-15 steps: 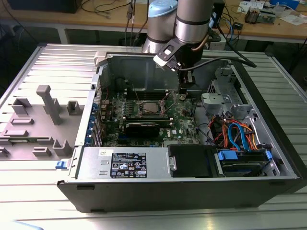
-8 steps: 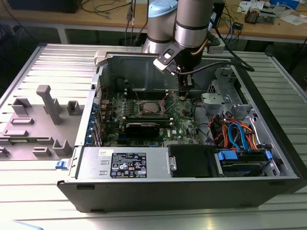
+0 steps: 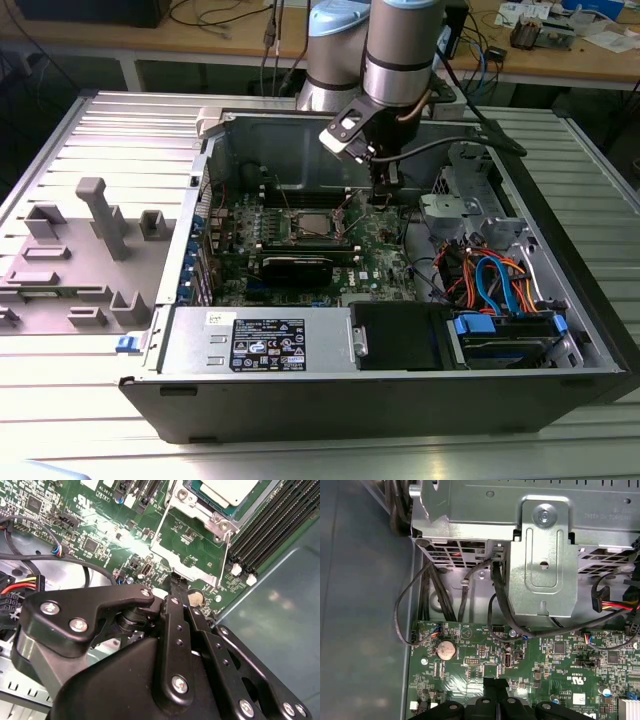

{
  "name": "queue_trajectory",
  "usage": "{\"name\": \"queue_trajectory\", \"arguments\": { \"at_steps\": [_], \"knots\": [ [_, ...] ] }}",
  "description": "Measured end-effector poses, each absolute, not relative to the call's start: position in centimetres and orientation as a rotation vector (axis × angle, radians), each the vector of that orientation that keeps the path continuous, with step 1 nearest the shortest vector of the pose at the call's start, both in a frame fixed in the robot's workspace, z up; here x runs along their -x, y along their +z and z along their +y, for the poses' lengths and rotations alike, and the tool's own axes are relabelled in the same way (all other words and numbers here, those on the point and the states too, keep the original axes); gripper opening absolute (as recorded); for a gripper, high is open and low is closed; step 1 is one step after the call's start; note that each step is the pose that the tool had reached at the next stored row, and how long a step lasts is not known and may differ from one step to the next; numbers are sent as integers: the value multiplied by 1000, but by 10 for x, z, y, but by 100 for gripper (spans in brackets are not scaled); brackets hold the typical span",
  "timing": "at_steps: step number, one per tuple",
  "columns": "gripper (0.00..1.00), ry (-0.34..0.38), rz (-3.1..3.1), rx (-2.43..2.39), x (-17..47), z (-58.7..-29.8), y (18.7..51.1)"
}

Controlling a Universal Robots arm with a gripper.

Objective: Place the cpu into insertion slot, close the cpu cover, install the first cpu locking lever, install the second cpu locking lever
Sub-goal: 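Close the cpu cover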

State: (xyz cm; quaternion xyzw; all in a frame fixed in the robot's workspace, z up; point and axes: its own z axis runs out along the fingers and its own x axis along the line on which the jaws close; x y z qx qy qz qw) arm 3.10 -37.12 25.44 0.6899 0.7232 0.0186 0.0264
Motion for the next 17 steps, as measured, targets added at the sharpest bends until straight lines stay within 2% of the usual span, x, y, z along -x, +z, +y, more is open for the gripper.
{"name": "queue_trajectory", "arguments": {
  "at_steps": [17],
  "knots": [
    [11,78,2224,-2122,11,-371,254]
  ]
}}
